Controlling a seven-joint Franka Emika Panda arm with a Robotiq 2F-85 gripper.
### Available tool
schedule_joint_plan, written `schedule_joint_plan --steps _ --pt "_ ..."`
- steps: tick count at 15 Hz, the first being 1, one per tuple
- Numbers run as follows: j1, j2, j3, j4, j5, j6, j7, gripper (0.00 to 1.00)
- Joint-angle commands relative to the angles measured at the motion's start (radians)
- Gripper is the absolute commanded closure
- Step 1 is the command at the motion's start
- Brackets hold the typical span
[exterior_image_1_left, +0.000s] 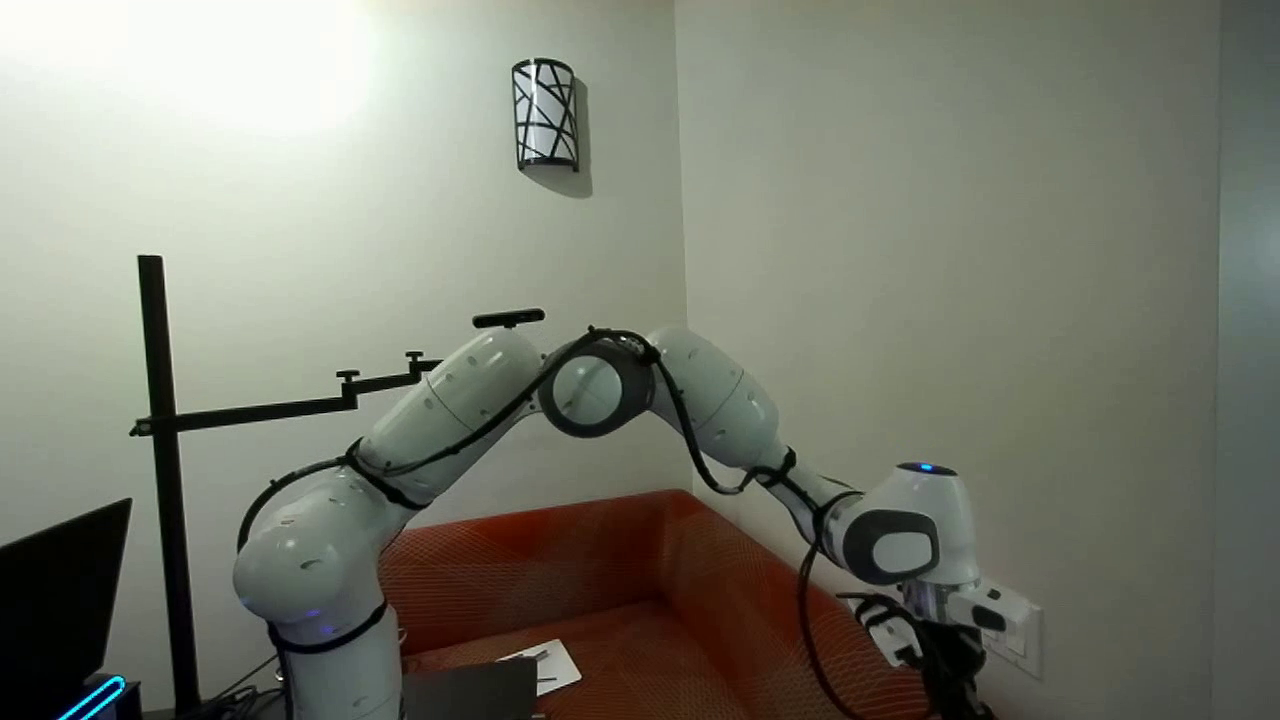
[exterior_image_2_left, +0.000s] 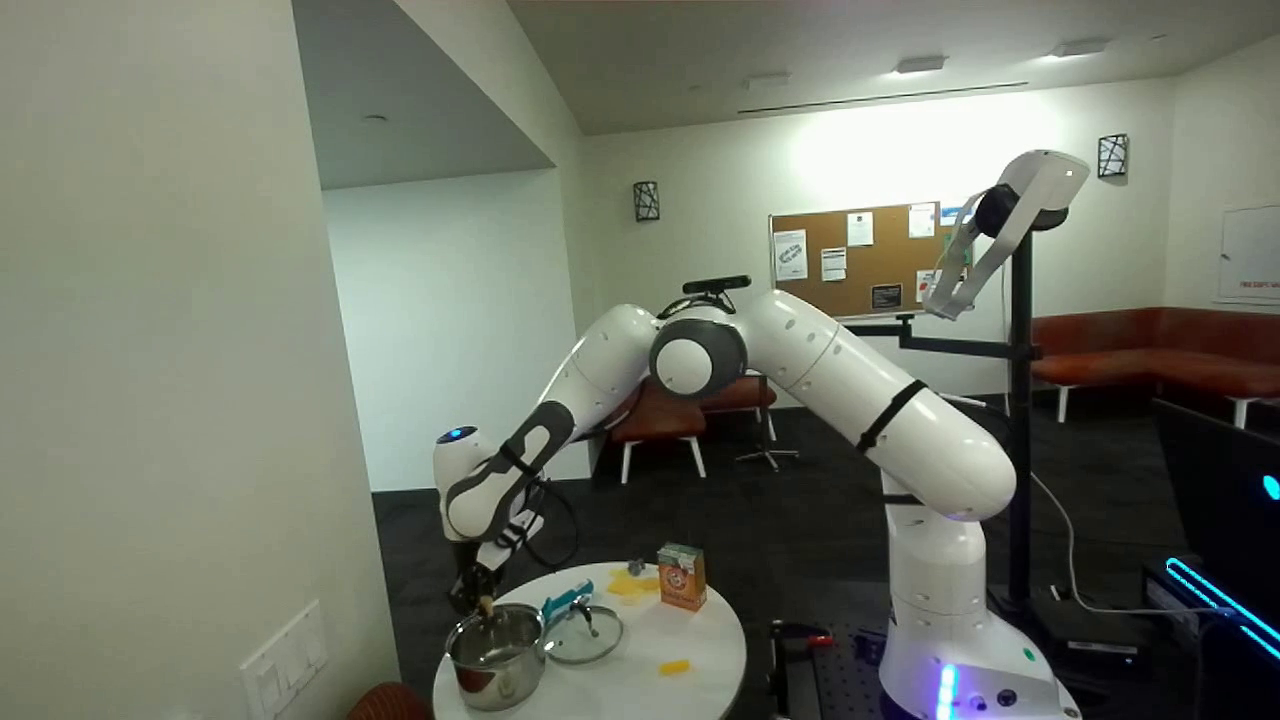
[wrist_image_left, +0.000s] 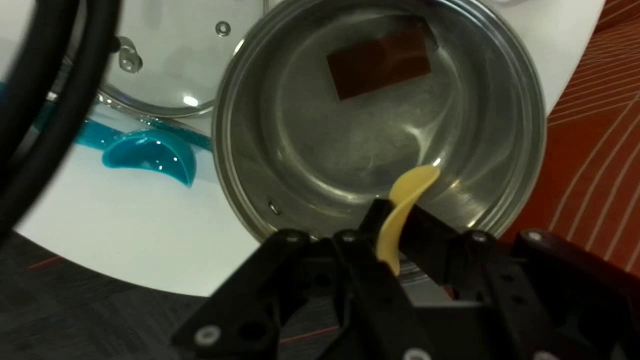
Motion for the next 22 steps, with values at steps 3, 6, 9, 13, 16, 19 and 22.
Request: schedule_joint_plan --steps 3,6,9,13,16,19,22 --pt "-0.036 0.122 0.002 0.112 -0.003 -0.038 -0.012 0.61" --pt "-0.05 0.153 -0.001 0.126 -0.005 -0.029 -0.02 0.4" --pt "-0.035 0.14 0.02 0.151 0.006 -0.033 -0.007 0.18" --pt "-0.012 0.121 0.006 0.135 -0.035 0.04 -0.025 0.0" --pt "0.003 0.088 0.003 0.091 -0.048 0.09 -0.027 0.0" --pt "0.029 0.031 -0.003 0.061 -0.069 0.083 -0.013 0.0" --pt "0.059 -0.052 0.004 0.044 -0.07 0.047 0.003 0.0"
